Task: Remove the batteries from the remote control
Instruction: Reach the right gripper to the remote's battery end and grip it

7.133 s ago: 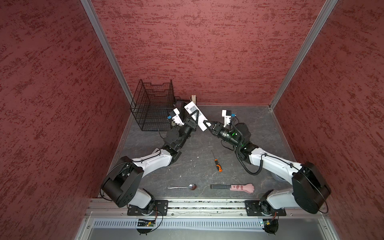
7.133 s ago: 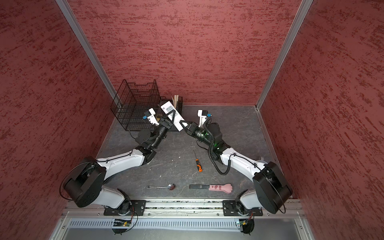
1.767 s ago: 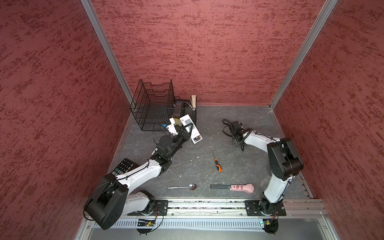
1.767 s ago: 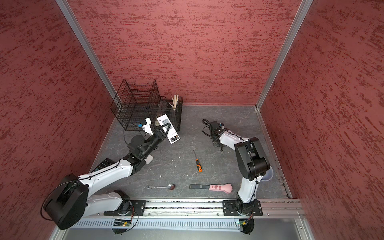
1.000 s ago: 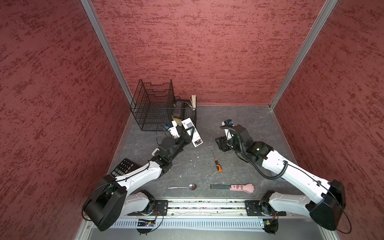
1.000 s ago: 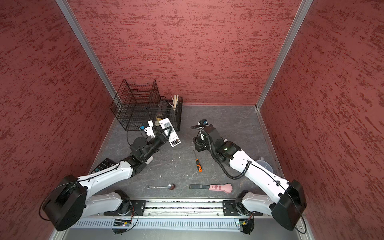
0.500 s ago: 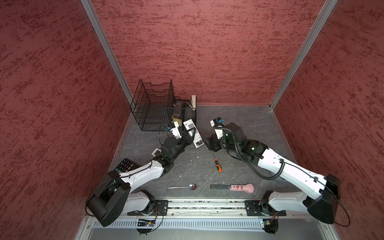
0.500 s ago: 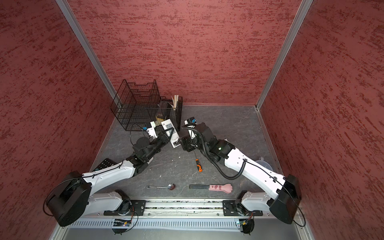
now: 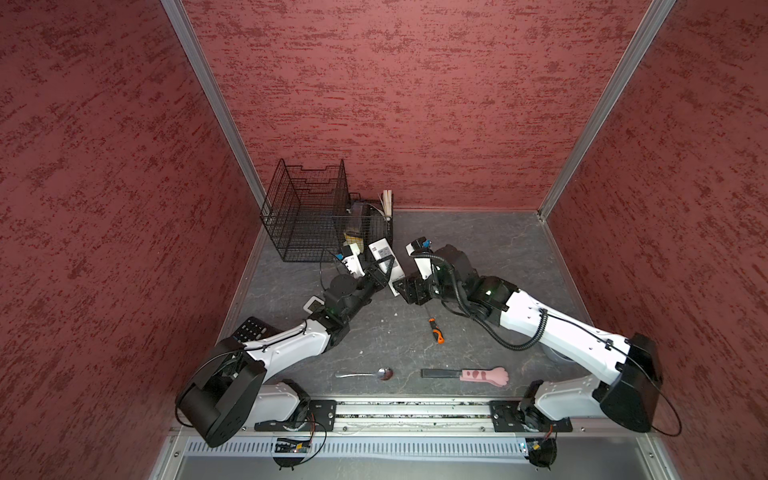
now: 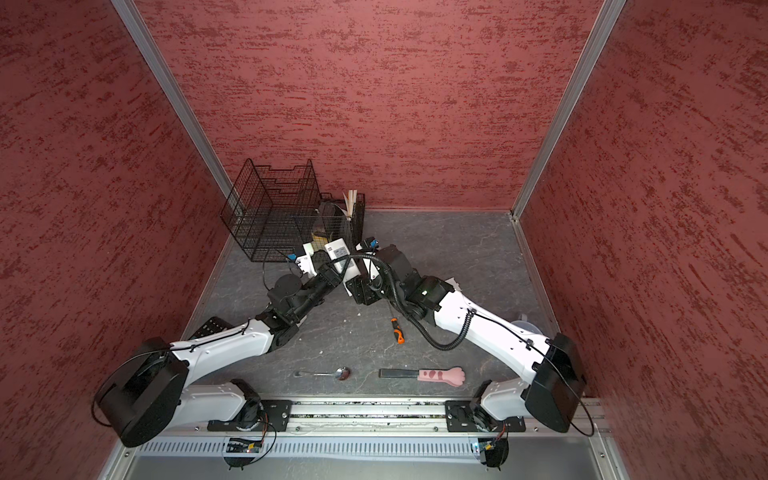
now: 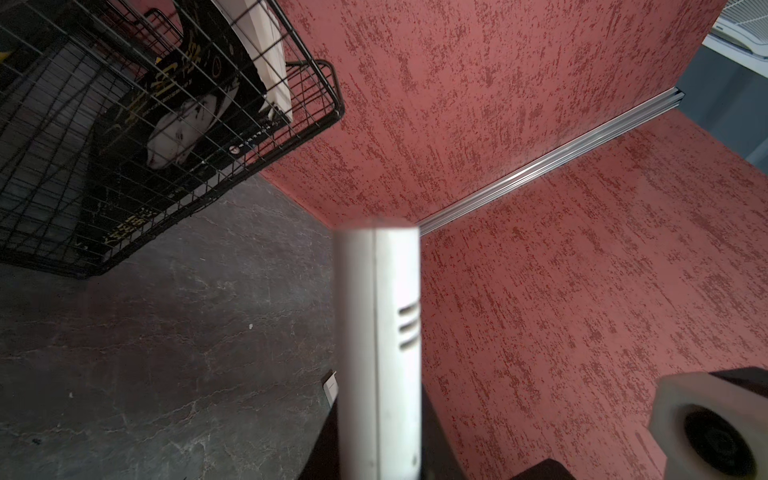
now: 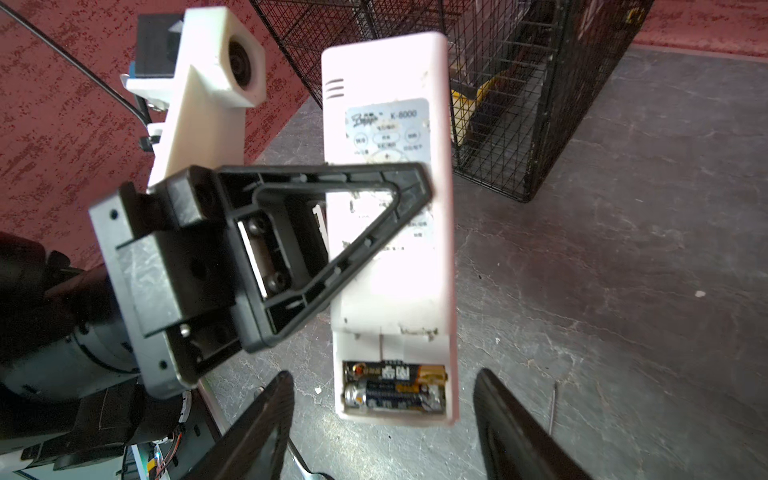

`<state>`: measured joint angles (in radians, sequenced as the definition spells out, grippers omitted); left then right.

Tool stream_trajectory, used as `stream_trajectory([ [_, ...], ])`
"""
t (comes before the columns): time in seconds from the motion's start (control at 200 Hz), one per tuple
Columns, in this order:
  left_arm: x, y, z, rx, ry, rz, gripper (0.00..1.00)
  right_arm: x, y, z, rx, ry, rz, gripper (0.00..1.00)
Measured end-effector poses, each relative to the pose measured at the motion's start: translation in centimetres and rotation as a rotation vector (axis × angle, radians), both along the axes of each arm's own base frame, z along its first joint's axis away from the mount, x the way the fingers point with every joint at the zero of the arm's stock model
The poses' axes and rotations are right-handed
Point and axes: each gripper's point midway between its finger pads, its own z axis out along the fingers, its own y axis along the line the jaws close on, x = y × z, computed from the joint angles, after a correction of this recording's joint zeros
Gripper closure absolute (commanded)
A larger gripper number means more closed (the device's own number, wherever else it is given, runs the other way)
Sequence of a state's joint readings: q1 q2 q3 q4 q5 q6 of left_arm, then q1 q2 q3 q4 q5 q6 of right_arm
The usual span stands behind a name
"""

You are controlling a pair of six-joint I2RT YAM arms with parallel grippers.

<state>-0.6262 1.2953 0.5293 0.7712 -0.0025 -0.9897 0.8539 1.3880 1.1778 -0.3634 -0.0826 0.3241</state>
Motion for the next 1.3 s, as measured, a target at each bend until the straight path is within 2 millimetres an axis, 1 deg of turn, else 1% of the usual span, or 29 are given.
stream_trajectory([
  [0.135, -0.1, -0.2, 0.1, -0.015, 0.001, -0.010, 1.00, 0.3, 0.4, -0.1, -0.011, -0.001, 0.004, 0.30],
  [0.606, -0.3, -0.5, 0.8, -0.043, -0.013, -0.033, 1.00, 0.6, 0.6, -1.0, -0.069, 0.008, 0.018, 0.30],
  [0.862, -0.4, -0.6, 1.0, -0.054, -0.015, -0.043, 1.00, 0.9, 0.9, -3.2, -0.126, 0.044, 0.027, 0.30],
  [0.932, -0.5, -0.7, 1.0, -0.055, -0.017, -0.049, 1.00, 0.9, 0.8, -3.4, -0.137, 0.045, 0.028, 0.35],
  [1.107, -0.5, -0.7, 1.2, -0.067, -0.018, -0.050, 1.00, 1.2, 0.9, -2.9, -0.133, 0.035, 0.021, 0.48],
  [1.248, -0.5, -0.7, 1.3, -0.070, -0.020, -0.050, 1.00, 1.2, 0.9, -2.8, -0.135, 0.032, 0.020, 0.59],
  [1.303, -0.5, -0.7, 1.3, -0.070, -0.020, -0.050, 1.00, 1.2, 0.9, -2.8, -0.136, 0.033, 0.020, 0.62],
])
